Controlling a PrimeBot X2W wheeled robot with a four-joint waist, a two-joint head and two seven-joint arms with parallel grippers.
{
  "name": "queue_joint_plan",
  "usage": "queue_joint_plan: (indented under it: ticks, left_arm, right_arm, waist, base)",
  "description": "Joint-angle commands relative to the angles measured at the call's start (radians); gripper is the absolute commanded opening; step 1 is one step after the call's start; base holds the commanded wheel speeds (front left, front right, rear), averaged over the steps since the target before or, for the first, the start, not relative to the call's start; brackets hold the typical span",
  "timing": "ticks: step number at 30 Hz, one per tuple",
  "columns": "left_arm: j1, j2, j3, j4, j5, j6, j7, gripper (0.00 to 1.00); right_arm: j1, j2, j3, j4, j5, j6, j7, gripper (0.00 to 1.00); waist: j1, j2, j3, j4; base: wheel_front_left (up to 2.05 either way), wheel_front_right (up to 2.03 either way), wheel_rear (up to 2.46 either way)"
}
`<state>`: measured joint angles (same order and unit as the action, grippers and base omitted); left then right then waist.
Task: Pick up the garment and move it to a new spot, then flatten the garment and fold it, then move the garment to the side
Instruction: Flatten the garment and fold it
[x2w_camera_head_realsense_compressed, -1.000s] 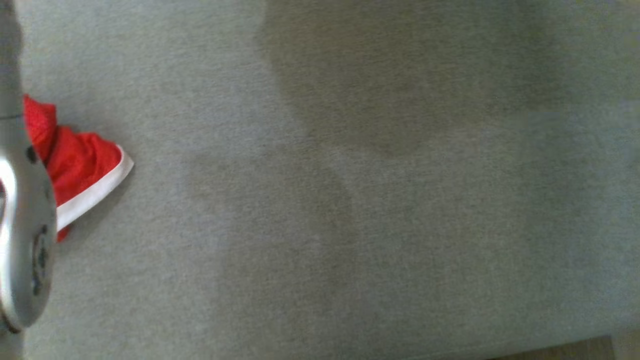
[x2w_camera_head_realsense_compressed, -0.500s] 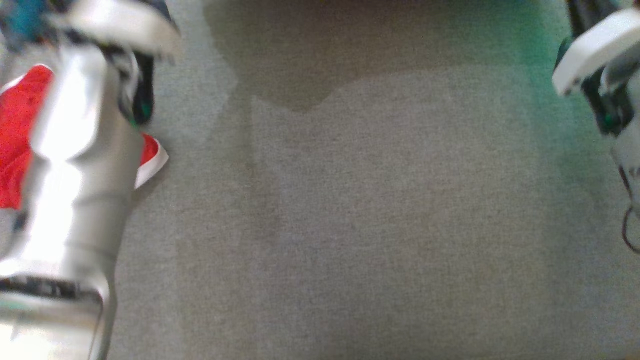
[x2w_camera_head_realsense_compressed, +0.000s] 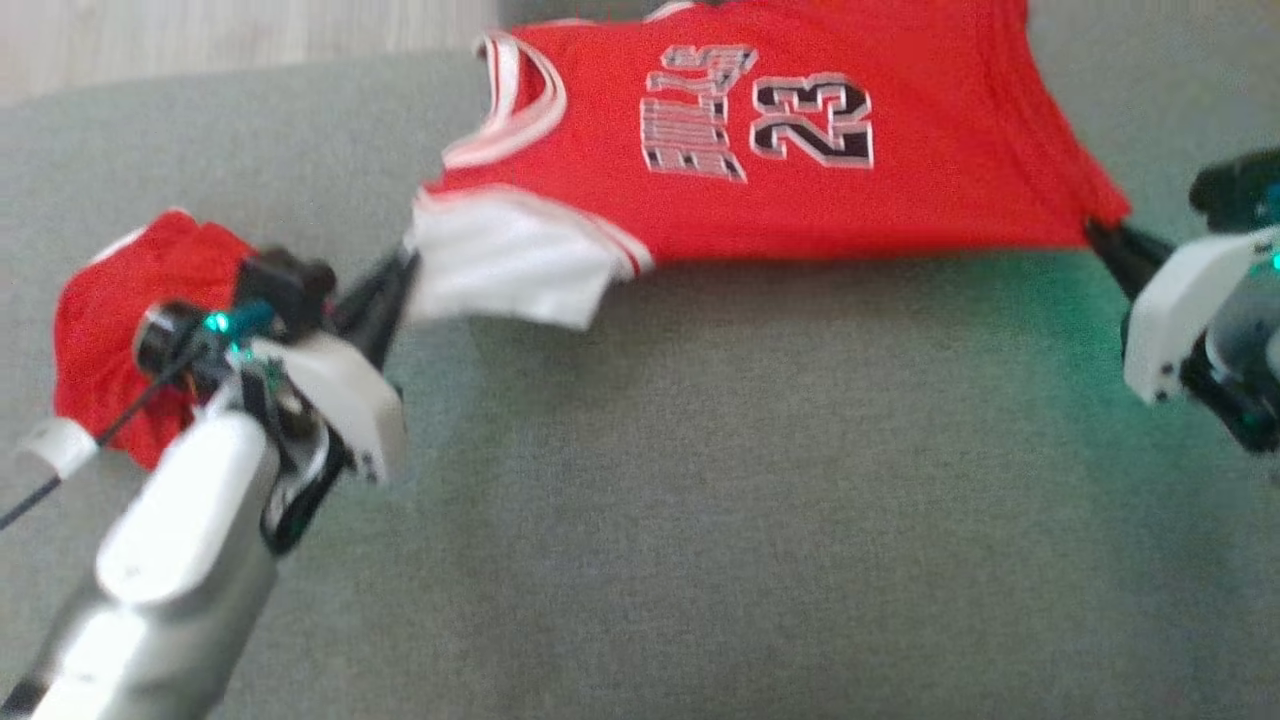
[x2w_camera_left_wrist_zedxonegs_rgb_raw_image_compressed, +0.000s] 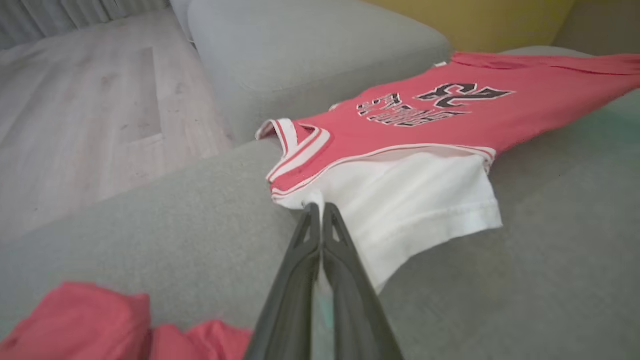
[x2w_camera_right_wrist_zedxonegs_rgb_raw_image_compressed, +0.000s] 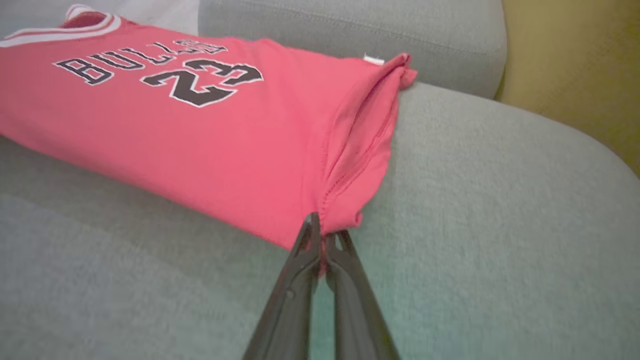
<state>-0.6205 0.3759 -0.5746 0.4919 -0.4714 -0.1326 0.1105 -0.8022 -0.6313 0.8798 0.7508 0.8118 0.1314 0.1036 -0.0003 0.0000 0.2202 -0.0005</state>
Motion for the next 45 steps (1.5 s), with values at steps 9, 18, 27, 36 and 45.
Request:
queue_joint_plan:
  ticks: [9, 18, 27, 36, 45]
  left_arm:
    - [0.193, 0.232, -0.021, -0.404, -0.193, 0.002, 0.279, 0.00]
    - [0.326, 0.314, -0.036, -0.667, -0.315, 0.042, 0.454, 0.00]
    - [0.229, 0.287, -0.012, -0.657, -0.270, 0.065, 0.435, 0.00]
    - [0.064, 0.228, -0.020, -0.515, -0.246, 0.044, 0.444, 0.00]
    - [-0.132, 0.178, -0.055, -0.298, -0.183, 0.023, 0.440, 0.00]
  right_arm:
    - [0.132, -0.160, 0.126, -0.152, 0.151, -0.001, 0.123, 0.00]
    - [0.207, -0.238, 0.177, -0.262, 0.270, -0.001, 0.215, 0.00]
    - [0.167, -0.227, 0.142, -0.279, 0.295, -0.001, 0.185, 0.00]
    - [0.107, -0.182, 0.116, -0.258, 0.304, -0.001, 0.176, 0.00]
    - [0.024, -0.112, 0.089, -0.168, 0.307, -0.001, 0.162, 0.00]
  waist:
    - [0.0003, 0.0000, -0.128, -0.011]
    - [0.0003, 0.0000, -0.157, -0.021]
    - [0.0003, 0.0000, -0.089, -0.034]
    - [0.0003, 0.0000, -0.030, -0.048]
    - [0.0003, 0.0000, 0.037, -0.068]
  base:
    - [0.00, 0.00, 0.00]
    - [0.00, 0.00, 0.00]
    - [0.00, 0.00, 0.00]
    - [0.00, 0.00, 0.00]
    - [0.00, 0.00, 0.00]
